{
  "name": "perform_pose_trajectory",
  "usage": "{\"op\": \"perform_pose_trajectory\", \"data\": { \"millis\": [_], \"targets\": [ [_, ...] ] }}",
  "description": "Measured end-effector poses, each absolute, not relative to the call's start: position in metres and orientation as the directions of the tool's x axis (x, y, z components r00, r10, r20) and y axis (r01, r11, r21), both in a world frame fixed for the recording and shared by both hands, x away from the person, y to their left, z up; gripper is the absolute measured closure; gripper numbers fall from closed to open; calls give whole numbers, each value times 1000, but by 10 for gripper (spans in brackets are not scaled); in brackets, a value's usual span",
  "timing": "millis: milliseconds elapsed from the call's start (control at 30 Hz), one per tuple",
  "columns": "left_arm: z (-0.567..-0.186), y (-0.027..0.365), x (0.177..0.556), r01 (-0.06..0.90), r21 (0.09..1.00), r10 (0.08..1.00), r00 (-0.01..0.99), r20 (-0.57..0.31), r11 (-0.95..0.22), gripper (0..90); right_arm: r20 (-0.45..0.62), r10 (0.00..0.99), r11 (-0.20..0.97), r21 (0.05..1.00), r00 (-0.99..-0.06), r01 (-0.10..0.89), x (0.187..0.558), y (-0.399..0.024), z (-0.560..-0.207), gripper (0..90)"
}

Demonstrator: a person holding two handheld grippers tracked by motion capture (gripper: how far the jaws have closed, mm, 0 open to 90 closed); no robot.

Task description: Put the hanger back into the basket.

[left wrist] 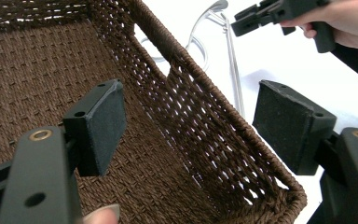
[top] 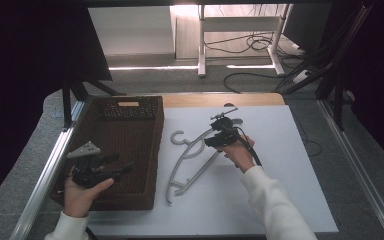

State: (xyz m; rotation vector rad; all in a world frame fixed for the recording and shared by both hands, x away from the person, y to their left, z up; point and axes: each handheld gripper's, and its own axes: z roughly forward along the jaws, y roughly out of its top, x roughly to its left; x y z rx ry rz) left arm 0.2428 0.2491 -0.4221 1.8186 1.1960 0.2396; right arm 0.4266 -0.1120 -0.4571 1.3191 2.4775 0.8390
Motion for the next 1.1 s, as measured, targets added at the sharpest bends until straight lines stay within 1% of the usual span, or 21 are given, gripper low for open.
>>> {"op": "perform_pose_trajectory", "data": {
  "millis": [167,333,467,700,867,1100],
  "targets": [
    [-423,249,243,630,769,807,508,-300,-110,251,88,824,436,532,-560,726,442,-98,-465,551],
    [-423,249,244,630,769,805,511,-300,-114,251,84,842,428,497,-532,755,453,-90,-475,568],
    [-423,249,243,629,769,804,513,-301,-114,251,105,856,405,472,-506,783,461,-87,-482,584],
    [-423,249,244,630,769,804,513,-302,-114,251,116,874,378,449,-472,810,468,-81,-491,601],
    [-424,249,244,630,768,803,514,-301,-116,251,111,889,360,433,-445,827,473,-79,-497,644],
    [-424,249,244,630,768,804,513,-301,-115,251,94,898,360,410,-431,838,474,-75,-501,693]
  ]
}}
